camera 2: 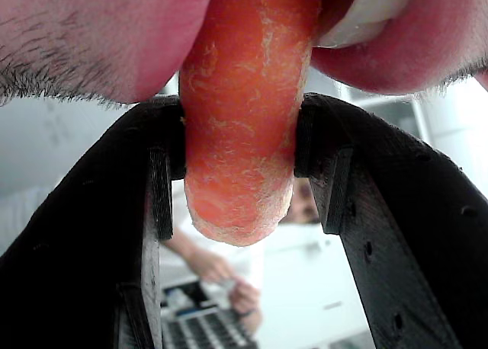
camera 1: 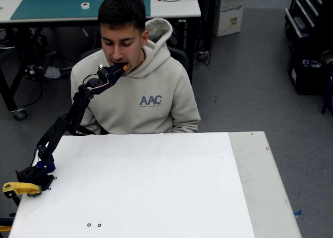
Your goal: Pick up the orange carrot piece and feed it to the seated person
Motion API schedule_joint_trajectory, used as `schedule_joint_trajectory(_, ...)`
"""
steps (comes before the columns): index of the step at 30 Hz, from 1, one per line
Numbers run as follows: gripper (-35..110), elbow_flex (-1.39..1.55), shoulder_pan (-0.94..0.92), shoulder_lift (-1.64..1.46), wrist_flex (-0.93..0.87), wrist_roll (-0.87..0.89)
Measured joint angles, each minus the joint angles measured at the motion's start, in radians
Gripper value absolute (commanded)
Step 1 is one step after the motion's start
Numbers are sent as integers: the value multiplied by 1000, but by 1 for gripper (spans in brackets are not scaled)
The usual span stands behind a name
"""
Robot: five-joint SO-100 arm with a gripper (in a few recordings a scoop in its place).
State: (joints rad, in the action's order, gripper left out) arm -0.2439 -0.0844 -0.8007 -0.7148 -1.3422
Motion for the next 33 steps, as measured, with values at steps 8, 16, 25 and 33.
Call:
schedule_joint_trajectory(8,36,0,-3,0,5,14)
schedule_joint_trajectory(16,36,0,-11,0,5,6)
schedule_joint_trajectory(25,33,0,-176,2,5,11)
schedule_joint_trajectory(33,33,0,-224,2,5,11)
